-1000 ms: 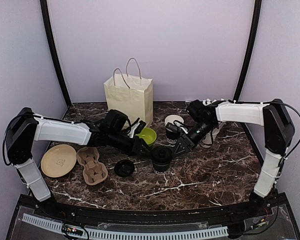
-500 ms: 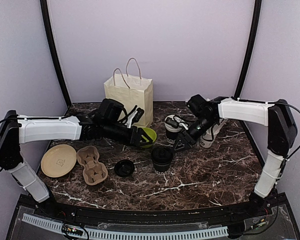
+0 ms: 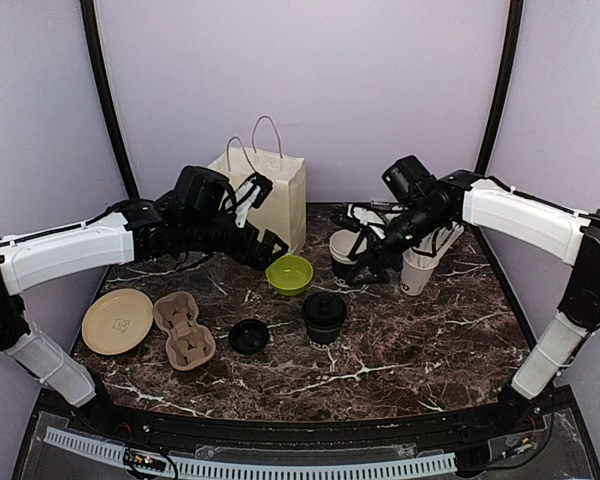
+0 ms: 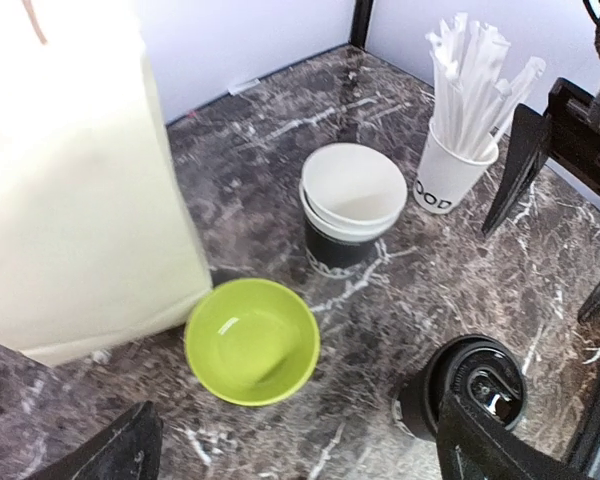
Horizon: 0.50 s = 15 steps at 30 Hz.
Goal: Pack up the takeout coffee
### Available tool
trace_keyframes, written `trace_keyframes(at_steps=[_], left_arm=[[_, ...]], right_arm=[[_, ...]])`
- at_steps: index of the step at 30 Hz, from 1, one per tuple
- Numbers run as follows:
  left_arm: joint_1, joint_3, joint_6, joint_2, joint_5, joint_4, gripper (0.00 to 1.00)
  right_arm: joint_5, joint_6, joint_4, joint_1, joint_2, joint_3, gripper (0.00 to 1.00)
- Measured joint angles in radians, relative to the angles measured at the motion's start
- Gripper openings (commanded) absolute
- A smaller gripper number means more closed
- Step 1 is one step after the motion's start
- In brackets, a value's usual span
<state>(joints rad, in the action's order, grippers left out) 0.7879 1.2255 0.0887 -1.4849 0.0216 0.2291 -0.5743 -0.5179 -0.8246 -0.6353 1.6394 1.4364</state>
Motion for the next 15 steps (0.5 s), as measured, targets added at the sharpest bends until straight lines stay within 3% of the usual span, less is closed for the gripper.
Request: trace_keyframes(at_steps=[8, 15], left_arm=[[-0.01, -0.091, -0.111, 0.131, -0.16, -0.156, 0.99], [-0.033, -0.27, -0.16, 0.211, -0.267, -0.259, 0.99]], right_arm=[[0.079, -0.132, 0.007, -0.111, 0.042, 0.072, 0.98], [0.156, -0.192, -0.019, -0.186, 0.106, 0.075, 0.99]])
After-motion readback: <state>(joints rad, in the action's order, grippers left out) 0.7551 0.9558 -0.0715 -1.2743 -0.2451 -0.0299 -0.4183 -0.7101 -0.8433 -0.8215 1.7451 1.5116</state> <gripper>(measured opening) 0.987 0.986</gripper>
